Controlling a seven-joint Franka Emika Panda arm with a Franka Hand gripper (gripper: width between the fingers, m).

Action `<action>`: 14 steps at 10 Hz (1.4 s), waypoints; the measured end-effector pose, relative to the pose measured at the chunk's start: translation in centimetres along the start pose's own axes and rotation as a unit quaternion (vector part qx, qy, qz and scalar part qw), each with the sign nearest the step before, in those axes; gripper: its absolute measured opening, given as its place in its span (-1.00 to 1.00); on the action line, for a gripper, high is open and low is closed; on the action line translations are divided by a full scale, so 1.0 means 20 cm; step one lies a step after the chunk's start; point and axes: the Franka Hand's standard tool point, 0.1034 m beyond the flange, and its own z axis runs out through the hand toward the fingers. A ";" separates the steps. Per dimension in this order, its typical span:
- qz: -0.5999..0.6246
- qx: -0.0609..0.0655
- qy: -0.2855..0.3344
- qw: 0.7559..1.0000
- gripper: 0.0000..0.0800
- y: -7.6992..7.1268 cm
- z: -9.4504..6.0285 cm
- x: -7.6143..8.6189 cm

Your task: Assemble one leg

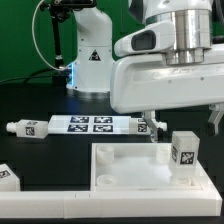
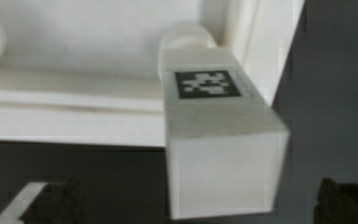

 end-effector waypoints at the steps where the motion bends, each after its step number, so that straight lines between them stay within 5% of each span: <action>1: 0.012 0.002 -0.047 0.999 0.62 0.02 0.03 -0.05; 3: 0.063 -0.002 -0.114 0.991 0.62 -0.01 0.06 -0.09; 7: 0.082 -0.003 -0.118 0.990 0.62 -0.03 0.05 -0.08; 9: 0.126 -0.007 -0.117 0.985 -0.19 -0.03 0.05 -0.08; 14: 0.280 -0.025 -0.114 0.953 -0.29 -0.04 0.06 -0.08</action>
Offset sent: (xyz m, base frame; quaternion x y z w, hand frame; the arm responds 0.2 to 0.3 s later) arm -0.0072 0.0220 0.0074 -0.0078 -0.0888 0.0922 0.9917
